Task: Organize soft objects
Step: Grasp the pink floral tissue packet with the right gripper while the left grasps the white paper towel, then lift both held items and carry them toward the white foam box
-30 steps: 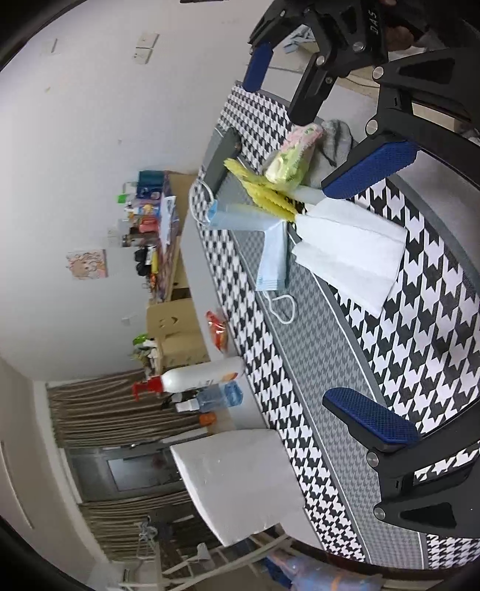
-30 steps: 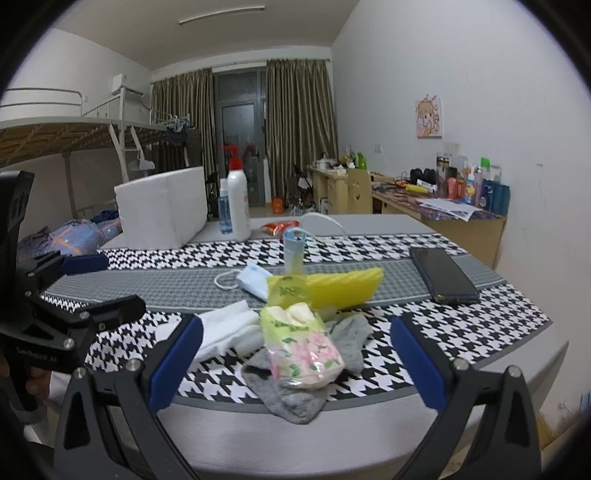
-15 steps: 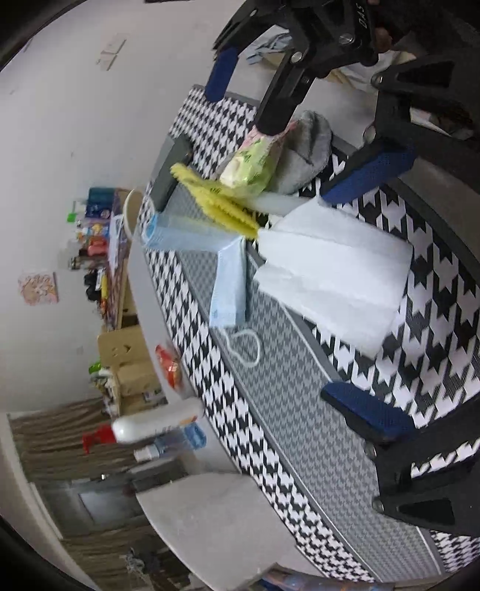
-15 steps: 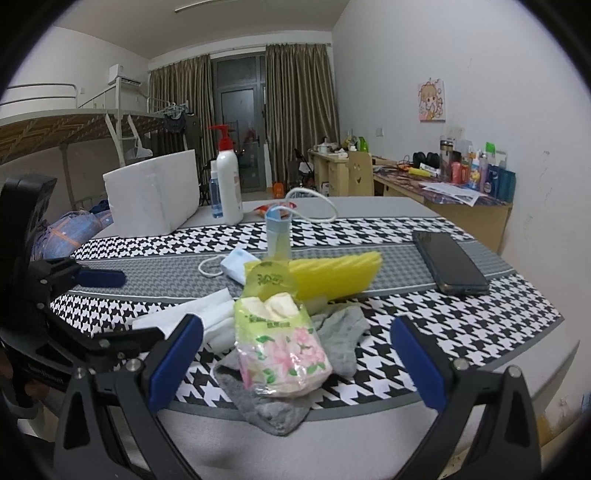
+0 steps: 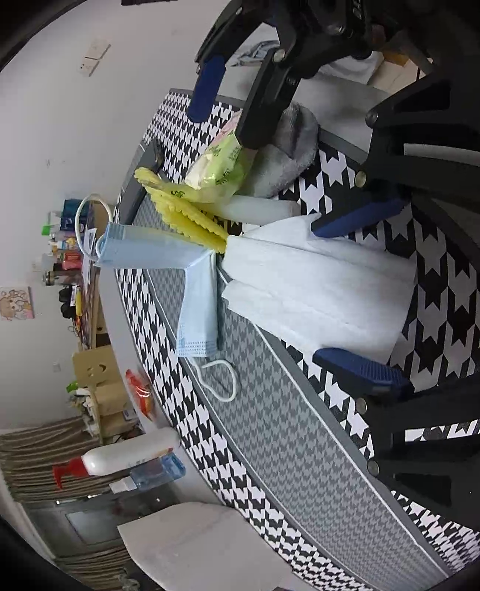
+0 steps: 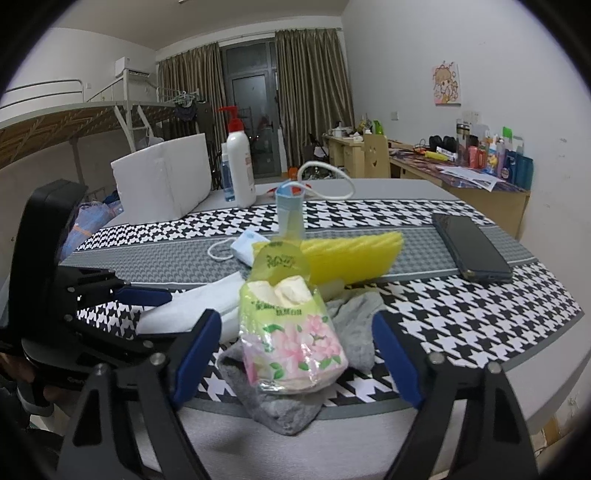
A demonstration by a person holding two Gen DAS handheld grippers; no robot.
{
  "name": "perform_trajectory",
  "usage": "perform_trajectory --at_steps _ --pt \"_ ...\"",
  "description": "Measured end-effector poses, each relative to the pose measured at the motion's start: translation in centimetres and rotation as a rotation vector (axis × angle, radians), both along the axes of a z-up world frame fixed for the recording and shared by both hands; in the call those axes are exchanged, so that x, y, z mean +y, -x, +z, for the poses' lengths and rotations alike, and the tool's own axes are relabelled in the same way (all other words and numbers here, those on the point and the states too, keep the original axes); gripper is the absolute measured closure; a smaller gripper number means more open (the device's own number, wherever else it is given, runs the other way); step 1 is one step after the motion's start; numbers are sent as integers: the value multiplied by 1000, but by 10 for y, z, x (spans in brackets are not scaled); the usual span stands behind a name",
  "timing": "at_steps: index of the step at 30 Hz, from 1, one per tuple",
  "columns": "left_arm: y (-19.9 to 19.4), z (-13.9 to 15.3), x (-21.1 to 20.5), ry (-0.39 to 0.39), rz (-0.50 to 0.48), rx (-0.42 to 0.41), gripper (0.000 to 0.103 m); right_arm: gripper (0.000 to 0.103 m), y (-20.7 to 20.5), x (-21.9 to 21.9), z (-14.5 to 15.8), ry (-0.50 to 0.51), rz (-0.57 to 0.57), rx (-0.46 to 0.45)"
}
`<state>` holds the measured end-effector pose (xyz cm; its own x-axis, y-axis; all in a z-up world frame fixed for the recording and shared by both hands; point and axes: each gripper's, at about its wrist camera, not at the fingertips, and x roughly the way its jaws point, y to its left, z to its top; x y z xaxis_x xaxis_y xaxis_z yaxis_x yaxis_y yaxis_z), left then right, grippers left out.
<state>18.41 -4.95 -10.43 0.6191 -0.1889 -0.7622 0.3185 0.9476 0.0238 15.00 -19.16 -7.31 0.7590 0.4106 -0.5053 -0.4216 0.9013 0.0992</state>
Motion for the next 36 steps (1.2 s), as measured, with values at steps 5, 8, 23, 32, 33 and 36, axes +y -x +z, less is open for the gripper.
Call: perform_trajectory --at_steps 5,8,23,32,33,36 --pt "5 1 -1 11 -20 -2 68 25 1 -1 -5 9 2 17" --pt "7 1 1 14 -3 -7 88 32 0 -1 -6 15 4 31" --pt "17 8 13 71 27 -26 94 59 4 1 -6 35 1 46" --pt "30 15 17 93 38 -48 94 61 0 2 -12 49 5 79" --pt "32 16 19 96 42 -53 94 64 2 1 -10 50 3 70" --pt "35 21 23 108 51 -70 94 65 6 -1 -4 32 -2 54"
